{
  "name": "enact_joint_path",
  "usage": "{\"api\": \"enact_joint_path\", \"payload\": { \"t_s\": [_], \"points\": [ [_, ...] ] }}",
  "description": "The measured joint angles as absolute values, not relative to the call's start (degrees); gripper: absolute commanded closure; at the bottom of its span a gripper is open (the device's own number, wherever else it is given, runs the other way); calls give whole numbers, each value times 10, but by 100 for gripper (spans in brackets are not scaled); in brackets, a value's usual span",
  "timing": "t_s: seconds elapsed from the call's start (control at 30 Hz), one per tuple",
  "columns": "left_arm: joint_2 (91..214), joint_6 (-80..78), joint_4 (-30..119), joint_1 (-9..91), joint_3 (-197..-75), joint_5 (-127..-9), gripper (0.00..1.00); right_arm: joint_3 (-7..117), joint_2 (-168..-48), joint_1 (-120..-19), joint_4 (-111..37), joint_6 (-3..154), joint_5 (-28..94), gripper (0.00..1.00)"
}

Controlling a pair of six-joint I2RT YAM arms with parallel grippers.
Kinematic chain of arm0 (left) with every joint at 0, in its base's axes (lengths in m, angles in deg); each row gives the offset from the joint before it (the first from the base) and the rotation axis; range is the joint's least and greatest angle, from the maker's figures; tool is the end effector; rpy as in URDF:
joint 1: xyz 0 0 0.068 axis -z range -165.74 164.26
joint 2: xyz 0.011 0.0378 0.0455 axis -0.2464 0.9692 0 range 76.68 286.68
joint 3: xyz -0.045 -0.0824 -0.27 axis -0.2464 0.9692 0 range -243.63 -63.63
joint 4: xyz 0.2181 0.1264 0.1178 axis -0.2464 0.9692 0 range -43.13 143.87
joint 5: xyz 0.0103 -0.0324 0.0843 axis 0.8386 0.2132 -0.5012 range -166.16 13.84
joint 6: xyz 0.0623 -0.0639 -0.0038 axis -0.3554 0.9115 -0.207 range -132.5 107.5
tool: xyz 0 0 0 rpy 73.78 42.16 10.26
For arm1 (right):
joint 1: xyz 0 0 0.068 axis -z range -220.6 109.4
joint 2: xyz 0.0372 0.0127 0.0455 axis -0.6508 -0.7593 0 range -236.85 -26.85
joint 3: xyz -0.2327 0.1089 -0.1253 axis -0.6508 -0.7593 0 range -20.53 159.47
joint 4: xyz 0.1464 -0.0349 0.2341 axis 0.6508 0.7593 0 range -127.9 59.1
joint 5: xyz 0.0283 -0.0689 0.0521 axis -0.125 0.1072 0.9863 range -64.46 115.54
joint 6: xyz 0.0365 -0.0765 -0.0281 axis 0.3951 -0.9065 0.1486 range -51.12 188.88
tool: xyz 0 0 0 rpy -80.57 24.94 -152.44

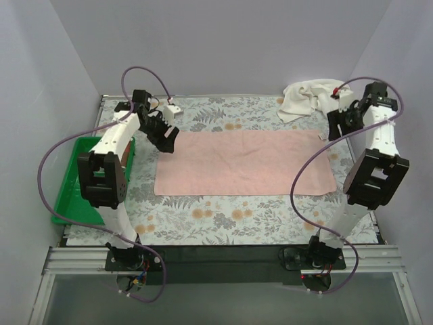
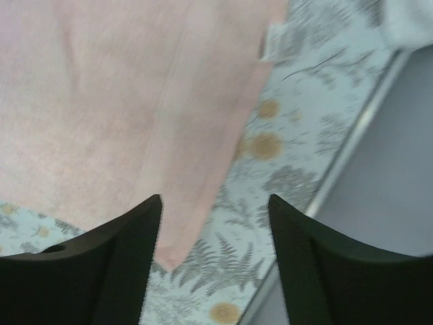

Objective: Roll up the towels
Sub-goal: Flatten the towel, then fold the towel

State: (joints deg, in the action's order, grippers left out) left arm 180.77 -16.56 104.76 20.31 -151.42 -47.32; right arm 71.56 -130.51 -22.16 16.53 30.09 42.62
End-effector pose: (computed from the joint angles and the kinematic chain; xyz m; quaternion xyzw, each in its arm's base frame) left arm 0.3895 -0.0799 0.2282 0.1186 0.9526 -0.2489 0.1289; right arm 0.4022 -0.1095 0.2520 -0.2013 0.9466 0.0291 0.2500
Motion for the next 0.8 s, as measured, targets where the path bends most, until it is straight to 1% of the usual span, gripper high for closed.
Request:
{"api": "enact_joint_path", "payload": {
  "t_s": [0.1,0.13,0.2,0.3,0.47,0.67,0.73,0.8],
  "points": [
    [1882,-165,1041,202,-1617,-478,33,871,-1384,-221,157,327,420,54],
    [1912,-165,1043,201,-1653,-479,33,921,-1418,-221,154,335,414,55],
    [1966,-161,1033,199,-1707,-482,34,992,-1479,-221,151,351,405,57],
    [2029,-149,1029,195,-1765,-483,34,1049,-1554,-224,146,368,392,57],
    [2077,-124,1007,190,-1789,-485,34,1050,-1612,-235,135,399,376,58],
    [2078,-108,983,187,-1785,-487,35,1026,-1615,-268,88,425,366,60],
    [2078,-105,979,185,-1783,-487,35,1026,-1619,-277,71,432,363,61],
    [2078,-104,976,184,-1781,-487,35,1027,-1627,-286,55,436,361,65]
  ]
}}
